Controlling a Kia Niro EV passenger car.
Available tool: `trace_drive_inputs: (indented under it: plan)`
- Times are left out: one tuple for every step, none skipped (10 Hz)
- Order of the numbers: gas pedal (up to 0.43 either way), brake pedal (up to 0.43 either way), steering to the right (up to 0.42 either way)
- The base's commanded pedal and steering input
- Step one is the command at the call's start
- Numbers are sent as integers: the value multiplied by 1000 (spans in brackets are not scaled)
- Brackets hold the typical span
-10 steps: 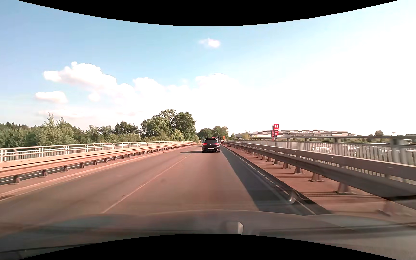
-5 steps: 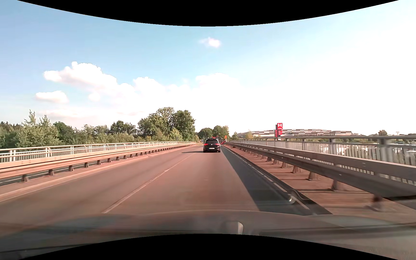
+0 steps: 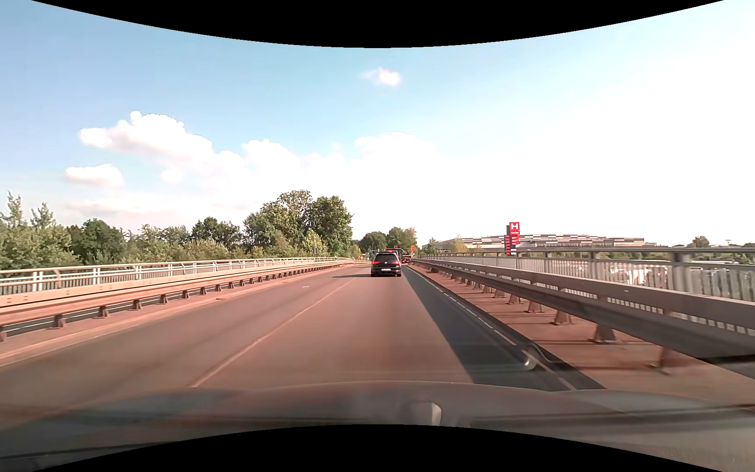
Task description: Follow the waypoints while adhering to traffic rules and regulations
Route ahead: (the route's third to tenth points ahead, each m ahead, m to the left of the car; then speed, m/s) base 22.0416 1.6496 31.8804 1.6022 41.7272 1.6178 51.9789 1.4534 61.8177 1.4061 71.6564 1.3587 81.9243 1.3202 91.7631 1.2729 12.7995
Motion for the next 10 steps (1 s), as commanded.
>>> trace_drive_inputs:
  plan:
    - [138, 0, -4]
    - [138, 0, -4]
    - [138, 0, -4]
    - [138, 0, -4]
    - [138, 0, -3]
    - [138, 0, -3]
    - [138, 0, -3]
    - [130, 0, -3]
    - [130, 0, -3]
    - [130, 0, -3]
